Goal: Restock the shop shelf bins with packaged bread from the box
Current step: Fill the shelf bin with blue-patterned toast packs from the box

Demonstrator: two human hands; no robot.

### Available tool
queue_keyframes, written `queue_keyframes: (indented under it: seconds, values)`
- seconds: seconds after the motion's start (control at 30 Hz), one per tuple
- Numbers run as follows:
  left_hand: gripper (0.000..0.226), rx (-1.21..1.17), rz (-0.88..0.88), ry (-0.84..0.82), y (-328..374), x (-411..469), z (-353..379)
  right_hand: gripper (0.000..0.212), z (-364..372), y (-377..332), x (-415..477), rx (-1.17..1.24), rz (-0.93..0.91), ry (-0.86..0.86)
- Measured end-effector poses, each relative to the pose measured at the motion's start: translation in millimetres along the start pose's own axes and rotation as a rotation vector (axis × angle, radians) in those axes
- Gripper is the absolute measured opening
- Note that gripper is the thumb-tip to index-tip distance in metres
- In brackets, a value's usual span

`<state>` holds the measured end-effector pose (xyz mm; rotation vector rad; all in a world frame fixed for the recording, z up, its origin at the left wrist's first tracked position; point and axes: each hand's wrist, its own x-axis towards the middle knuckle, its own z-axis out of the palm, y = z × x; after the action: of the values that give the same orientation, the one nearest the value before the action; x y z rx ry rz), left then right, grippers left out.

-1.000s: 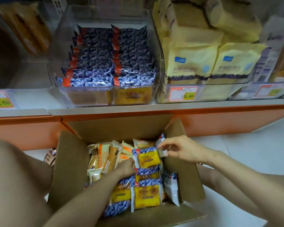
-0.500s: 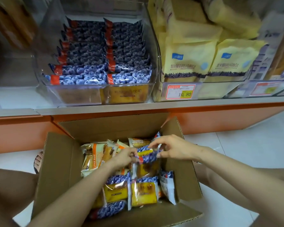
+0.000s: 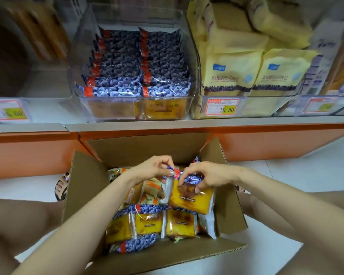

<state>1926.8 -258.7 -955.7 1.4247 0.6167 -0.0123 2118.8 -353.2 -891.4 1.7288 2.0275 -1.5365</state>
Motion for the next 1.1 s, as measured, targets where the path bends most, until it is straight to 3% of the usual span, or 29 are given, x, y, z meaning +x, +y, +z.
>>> queue_keyframes:
  seconds: [0.17,0.23,0.33,0.37,0.5,0.73,1.1]
  values:
    - [0.02,-0.148,-0.171,0.182,-33.5,16.9,24.1,0.036,-6.1,8.6,-8.2,0.013,0.09,0.072]
    - [0.037,0.014,-0.365,0.178,-63.6,20.4,35.4,0.036,-11.6,15.5,-11.5,-0.065,0.146,0.138]
    - [0.077,0.208,-0.605,0.037,-109.3,17.9,56.9,0.035,-17.0,21.9,-14.7,-0.09,0.163,0.197]
    - [0.08,0.268,-0.614,0.0,-120.8,16.5,64.4,0.035,-18.1,22.9,-15.2,-0.093,0.154,0.204]
    - [0.047,0.266,-0.565,0.012,-141.2,17.5,93.1,0.034,-20.6,25.7,-14.9,-0.097,0.134,0.204]
    - [0.039,0.408,-0.372,0.108,-142.4,27.1,111.8,0.036,-24.2,31.6,-16.1,-0.057,0.123,0.207]
    - [0.053,0.505,-0.326,0.039,-77.4,10.6,69.7,0.036,-32.0,10.1,-22.9,-0.071,0.082,0.2]
